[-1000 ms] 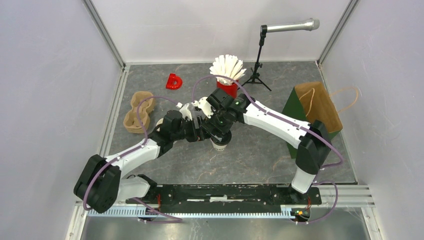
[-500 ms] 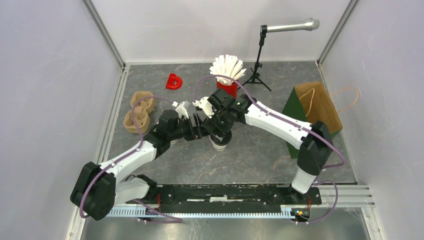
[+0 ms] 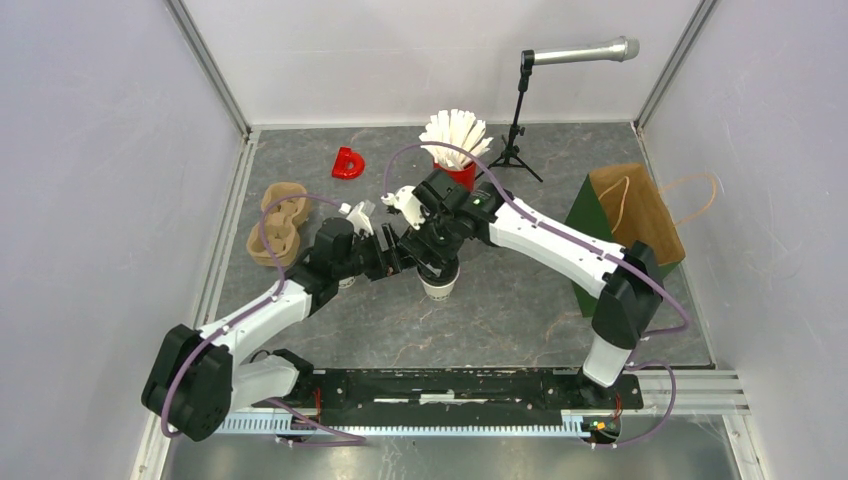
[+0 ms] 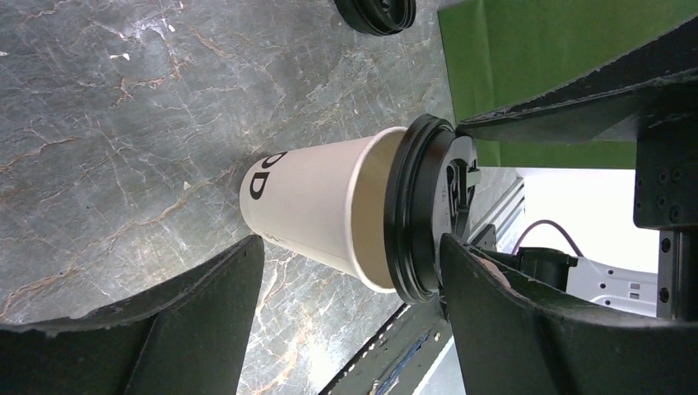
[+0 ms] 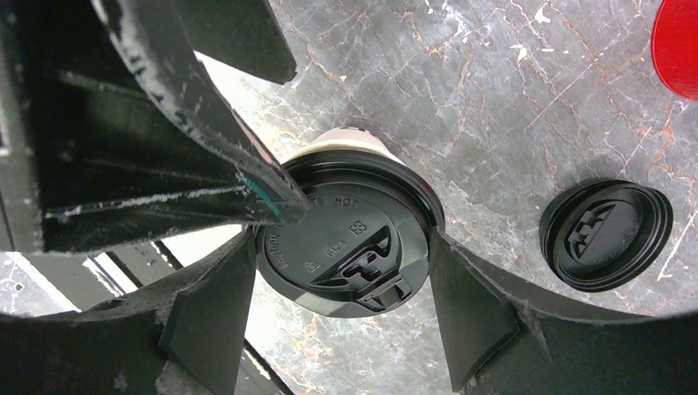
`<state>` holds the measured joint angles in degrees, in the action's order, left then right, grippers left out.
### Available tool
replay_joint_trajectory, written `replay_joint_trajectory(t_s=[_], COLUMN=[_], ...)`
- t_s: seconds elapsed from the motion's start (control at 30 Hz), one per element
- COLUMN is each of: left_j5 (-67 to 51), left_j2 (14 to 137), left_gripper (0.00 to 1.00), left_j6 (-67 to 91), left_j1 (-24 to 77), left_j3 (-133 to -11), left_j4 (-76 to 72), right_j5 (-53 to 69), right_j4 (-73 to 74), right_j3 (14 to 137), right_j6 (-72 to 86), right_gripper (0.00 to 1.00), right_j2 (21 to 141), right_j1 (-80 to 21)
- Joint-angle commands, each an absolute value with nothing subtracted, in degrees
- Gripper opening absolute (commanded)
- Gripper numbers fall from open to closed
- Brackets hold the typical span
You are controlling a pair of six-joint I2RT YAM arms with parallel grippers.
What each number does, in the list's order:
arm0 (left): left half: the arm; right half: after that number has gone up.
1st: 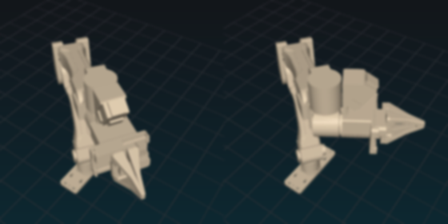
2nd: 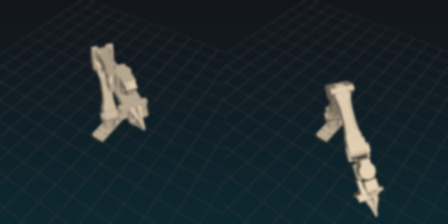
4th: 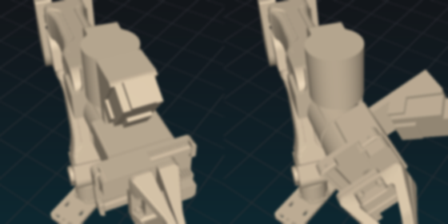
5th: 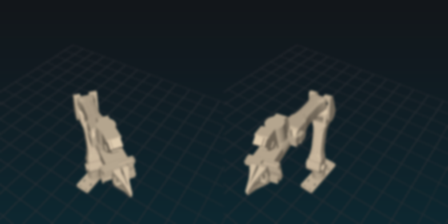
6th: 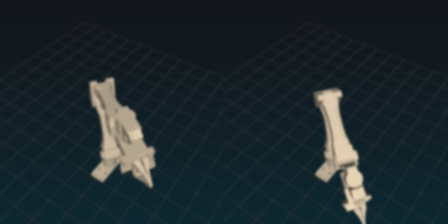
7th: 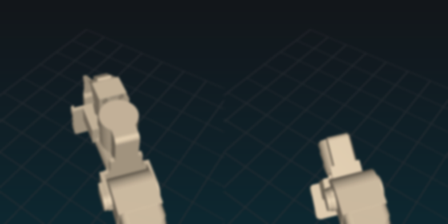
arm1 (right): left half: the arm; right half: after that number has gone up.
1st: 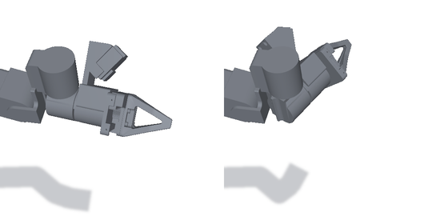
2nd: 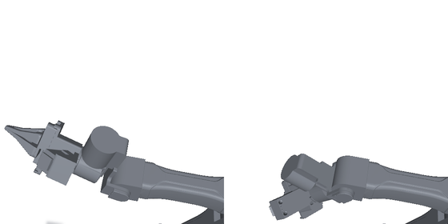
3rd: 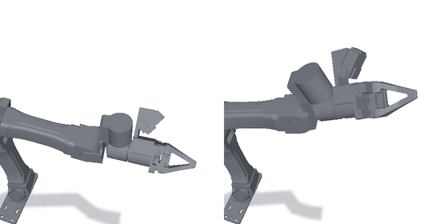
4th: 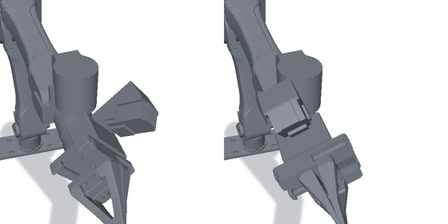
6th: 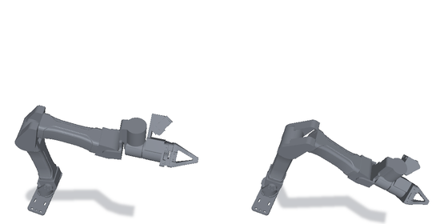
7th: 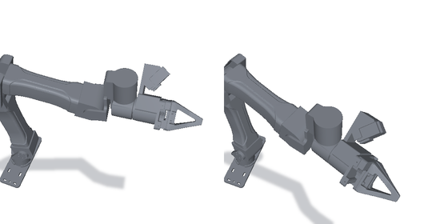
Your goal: Pack the takeout coffee
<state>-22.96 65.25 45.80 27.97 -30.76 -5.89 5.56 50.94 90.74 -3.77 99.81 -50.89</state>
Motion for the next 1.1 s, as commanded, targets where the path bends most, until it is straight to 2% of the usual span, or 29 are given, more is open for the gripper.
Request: replay_joint_trajectory(t_s=[0.0,0.3,0.6,0.83,1.07], left_j5=[-24.2,-24.7,-25.7,-27.6,-29.5], left_j2=[66.0,68.5,70.9,70.7,68.5], left_gripper=[0.84,0.83,0.73,0.67,0.66], left_j6=[47.7,46.9,44.9,45.8,48.5], left_j1=[27.6,27.4,27.4,27.4,27.4], left_j3=[-32.3,-31.7,-31.8,-31.5,-30.9], left_j4=[-8.1,-9.3,-9.4,-11.2,-13.1], right_j5=[6.5,6.4,5.5,3.5,0.4], right_j4=[50.9,50.6,51.2,50.2,48.4], right_j3=[93.7,94.0,94.4,91.8,88.4], right_j6=[-3.1,-2.9,-2.6,-2.4,-1.3], right_gripper=[0.74,0.77,0.78,0.71,0.63], right_j2=[101.5,103.2,102.6,101.2,99.1], right_j1=[-51.1,-51.1,-51.0,-51.1,-51.1])
